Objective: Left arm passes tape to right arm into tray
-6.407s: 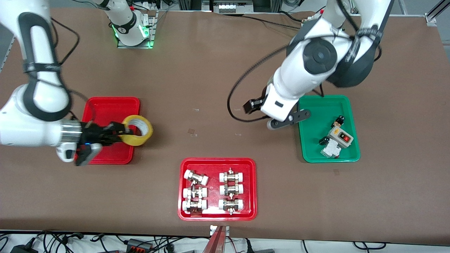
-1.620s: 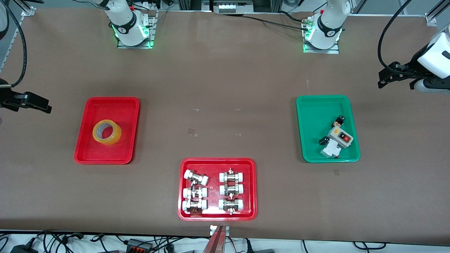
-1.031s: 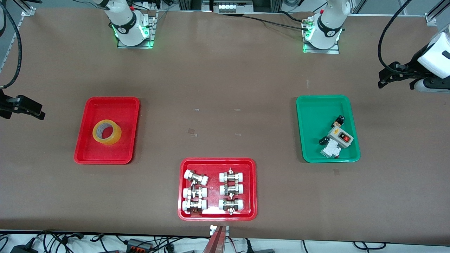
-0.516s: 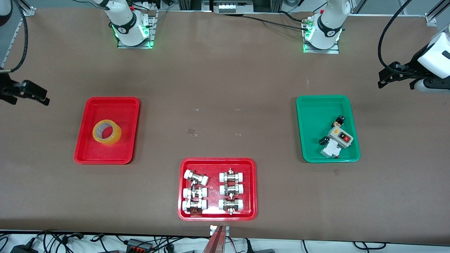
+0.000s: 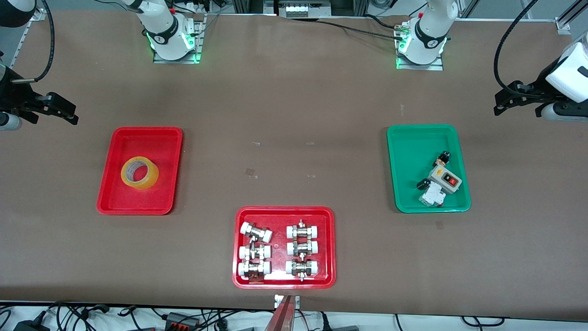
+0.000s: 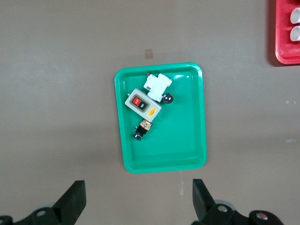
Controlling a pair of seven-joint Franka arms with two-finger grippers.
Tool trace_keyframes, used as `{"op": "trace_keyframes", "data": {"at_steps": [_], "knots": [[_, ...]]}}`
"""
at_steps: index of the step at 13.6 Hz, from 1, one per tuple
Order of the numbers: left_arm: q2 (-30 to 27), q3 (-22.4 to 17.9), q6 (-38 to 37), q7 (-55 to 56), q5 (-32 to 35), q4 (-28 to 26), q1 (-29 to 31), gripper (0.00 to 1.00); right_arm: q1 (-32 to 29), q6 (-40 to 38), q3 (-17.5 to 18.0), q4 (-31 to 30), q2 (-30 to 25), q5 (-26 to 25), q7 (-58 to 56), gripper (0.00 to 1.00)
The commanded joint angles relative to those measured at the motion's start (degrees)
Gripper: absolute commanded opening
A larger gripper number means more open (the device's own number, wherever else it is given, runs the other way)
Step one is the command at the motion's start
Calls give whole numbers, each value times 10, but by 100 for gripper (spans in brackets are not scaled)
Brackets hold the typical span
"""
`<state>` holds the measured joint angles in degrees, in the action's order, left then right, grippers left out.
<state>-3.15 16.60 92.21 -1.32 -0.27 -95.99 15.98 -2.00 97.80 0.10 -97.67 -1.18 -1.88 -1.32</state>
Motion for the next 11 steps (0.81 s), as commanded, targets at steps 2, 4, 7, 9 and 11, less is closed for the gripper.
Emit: {"op": "trace_keyframes", "data": {"at_steps": [2, 4, 7, 9, 11], "knots": [[-4, 4, -11, -11, -10, 5, 6, 100, -4, 4, 1, -9, -15, 11, -10, 100], [-2, 0, -10, -12, -10, 7, 7, 100, -5, -4, 0, -9, -17, 11, -16, 100], [-3, 2, -9, -12, -10, 7, 7, 100, -4, -2, 0, -9, -19, 12, -14, 100], [-2, 0, -9, -12, -10, 7, 7, 100, -4, -2, 1, -9, -20, 11, -15, 100], [-2, 1, -9, -12, -10, 7, 6, 100, -4, 0, 1, -9, -21, 12, -15, 100]]}}
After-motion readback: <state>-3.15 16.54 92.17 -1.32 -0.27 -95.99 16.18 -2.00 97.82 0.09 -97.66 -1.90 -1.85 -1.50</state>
